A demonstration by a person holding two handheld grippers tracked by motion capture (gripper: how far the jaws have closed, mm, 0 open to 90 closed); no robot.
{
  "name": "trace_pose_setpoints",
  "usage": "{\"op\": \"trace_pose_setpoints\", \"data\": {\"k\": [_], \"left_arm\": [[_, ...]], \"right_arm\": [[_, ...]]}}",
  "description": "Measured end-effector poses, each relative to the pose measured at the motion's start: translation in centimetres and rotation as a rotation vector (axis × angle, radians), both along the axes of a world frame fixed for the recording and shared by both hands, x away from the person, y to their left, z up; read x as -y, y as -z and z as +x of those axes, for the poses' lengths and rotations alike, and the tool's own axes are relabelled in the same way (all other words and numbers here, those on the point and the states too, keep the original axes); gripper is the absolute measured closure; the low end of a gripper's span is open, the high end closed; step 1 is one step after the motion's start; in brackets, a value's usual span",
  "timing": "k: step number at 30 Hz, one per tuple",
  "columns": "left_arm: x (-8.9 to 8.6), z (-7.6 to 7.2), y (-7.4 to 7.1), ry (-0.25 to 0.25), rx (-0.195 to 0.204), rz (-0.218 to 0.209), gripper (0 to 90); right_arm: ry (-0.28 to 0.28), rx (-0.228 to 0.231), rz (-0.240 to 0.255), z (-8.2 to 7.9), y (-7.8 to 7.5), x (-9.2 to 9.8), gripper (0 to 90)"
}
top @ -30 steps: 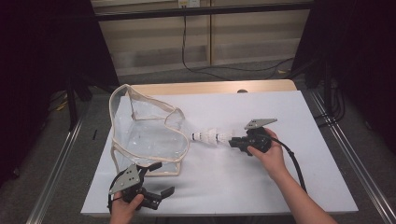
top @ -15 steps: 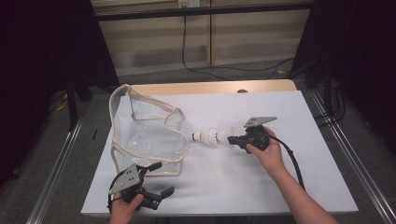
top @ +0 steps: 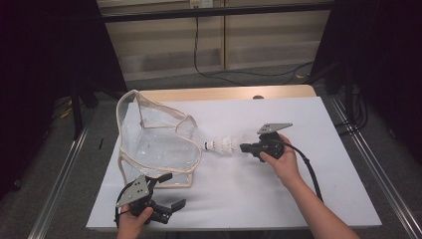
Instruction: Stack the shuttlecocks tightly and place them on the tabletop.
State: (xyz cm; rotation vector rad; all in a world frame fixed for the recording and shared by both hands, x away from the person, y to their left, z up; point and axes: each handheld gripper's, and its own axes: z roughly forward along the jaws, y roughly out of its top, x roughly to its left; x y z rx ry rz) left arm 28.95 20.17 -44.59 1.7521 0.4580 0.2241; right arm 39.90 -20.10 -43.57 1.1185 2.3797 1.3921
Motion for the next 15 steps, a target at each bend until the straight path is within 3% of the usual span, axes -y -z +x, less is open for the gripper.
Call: {"op": "trace_pose_setpoints", "data": {"k": [15], "left_arm": [[-0.03, 0.01, 0.01, 0.0, -0.001, 0.003, 3.8]], "right_arm": [[-0.024, -0.007, 0.004, 0.39, 0.14, -0.62, 90.0]]}}
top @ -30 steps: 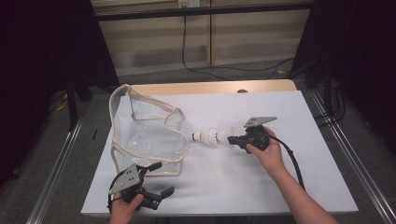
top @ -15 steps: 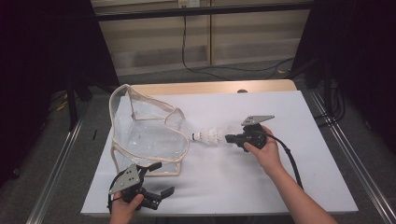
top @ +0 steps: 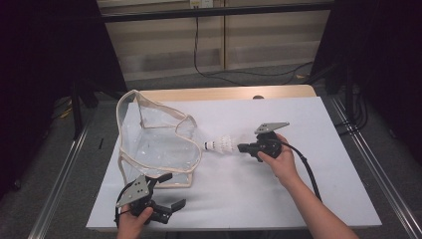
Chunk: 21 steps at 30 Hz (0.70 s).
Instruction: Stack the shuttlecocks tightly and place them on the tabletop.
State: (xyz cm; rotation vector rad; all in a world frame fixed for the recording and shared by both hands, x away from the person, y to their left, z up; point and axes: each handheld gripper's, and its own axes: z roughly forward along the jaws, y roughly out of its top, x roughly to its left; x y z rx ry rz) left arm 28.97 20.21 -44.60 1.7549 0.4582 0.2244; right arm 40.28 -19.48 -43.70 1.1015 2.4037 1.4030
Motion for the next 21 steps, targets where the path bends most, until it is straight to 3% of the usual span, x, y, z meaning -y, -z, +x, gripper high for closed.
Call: {"op": "trace_pose_setpoints", "data": {"k": [11, 21], "left_arm": [[-0.03, -0.05, -0.02, -0.001, -0.002, -0.005, 3.8], [-0.01, -0.06, -0.03, 0.0, 0.0, -0.005, 3.8]], "right_arm": [[-0.01, 0.006, 0.018, 0.09, -0.31, 0.24, 90.0], [-0.024, 0.01, 0.082, 0.12, -0.53, 0.3, 90.0]]}}
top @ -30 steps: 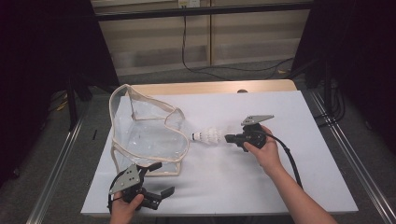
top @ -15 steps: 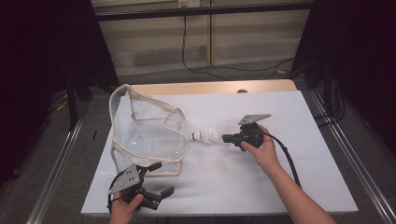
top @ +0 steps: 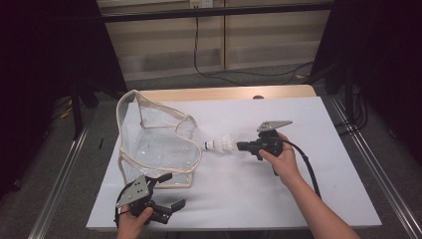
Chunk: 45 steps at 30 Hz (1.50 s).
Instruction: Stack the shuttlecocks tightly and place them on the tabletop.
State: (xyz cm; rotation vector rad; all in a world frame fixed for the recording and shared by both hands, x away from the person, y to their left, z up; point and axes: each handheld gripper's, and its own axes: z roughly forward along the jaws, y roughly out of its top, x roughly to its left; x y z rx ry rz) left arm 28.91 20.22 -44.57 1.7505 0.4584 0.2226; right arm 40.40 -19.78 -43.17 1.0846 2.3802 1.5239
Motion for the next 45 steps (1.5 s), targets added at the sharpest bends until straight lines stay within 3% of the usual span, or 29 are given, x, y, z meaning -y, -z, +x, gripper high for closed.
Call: {"op": "trace_pose_setpoints", "data": {"k": [2, 6, 11, 13, 16, 17, 20, 26, 38, 45], "left_arm": [[0.0, 0.0, 0.0, -0.001, 0.001, 0.003, 3.8], [0.0, 0.0, 0.0, 0.001, 0.001, 0.003, 3.8], [0.0, 0.0, 0.0, 0.002, 0.002, 0.003, 3.8], [0.0, 0.0, 0.0, 0.004, 0.003, 0.003, 3.8], [0.0, 0.0, 0.0, 0.003, 0.002, 0.007, 3.8], [0.0, 0.0, 0.0, 0.004, 0.001, 0.006, 3.8], [0.0, 0.0, 0.0, 0.003, 0.002, 0.007, 3.8], [0.0, 0.1, 0.1, 0.004, -0.001, 0.005, 3.8], [0.0, 0.1, 0.1, 0.006, -0.003, 0.005, 3.8], [0.0, 0.1, 0.1, 0.006, -0.004, 0.005, 3.8]], "right_arm": [[-0.003, 0.0, 0.019, 0.1, 0.0, -0.1, 90.0], [0.017, -0.018, 0.005, 0.2, 0.4, -0.2, 90.0], [0.04, -0.034, -0.037, 0.6, 1.0, -0.1, 87.9], [0.034, -0.049, -0.062, 0.6, 1.3, -0.2, 81.6], [0.023, -0.052, -0.096, 0.6, 1.8, -0.7, 84.0], [0.021, -0.054, -0.095, 0.7, 1.9, -0.8, 88.5], [0.02, -0.055, -0.092, 0.8, 2.1, -1.0, 90.0], [0.004, -0.045, -0.067, 1.1, 2.1, -1.2, 90.0], [-0.072, -0.037, -0.069, 0.9, 1.5, -2.0, 90.0], [-0.059, -0.03, -0.071, 1.2, 1.5, -2.0, 90.0]]}}
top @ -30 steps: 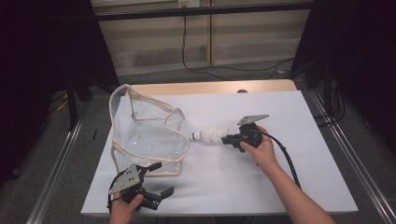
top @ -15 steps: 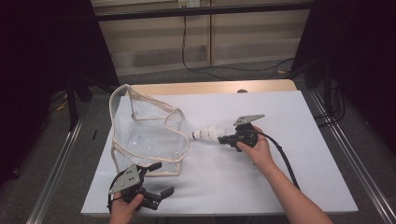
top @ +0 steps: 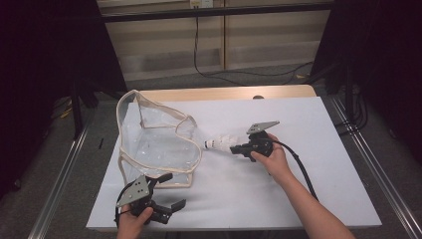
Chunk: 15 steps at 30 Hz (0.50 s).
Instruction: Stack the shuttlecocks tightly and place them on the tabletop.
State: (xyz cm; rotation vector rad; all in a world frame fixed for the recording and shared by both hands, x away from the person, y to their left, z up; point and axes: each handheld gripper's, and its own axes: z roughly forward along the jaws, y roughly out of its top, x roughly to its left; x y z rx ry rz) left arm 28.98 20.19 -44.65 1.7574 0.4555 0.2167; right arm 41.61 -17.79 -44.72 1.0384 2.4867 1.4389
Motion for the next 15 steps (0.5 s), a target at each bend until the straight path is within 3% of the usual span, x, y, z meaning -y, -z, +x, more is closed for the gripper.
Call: {"op": "trace_pose_setpoints", "data": {"k": [10, 15], "left_arm": [[-0.04, 0.01, -0.01, 0.001, 0.002, 0.001, 3.8], [-0.07, 0.02, -0.01, -0.001, 0.0, 0.0, 3.8]], "right_arm": [[0.012, 0.008, -0.001, 0.32, 0.02, -0.16, 87.6], [0.018, 0.009, 0.001, 0.22, -0.04, -0.27, 73.6]]}}
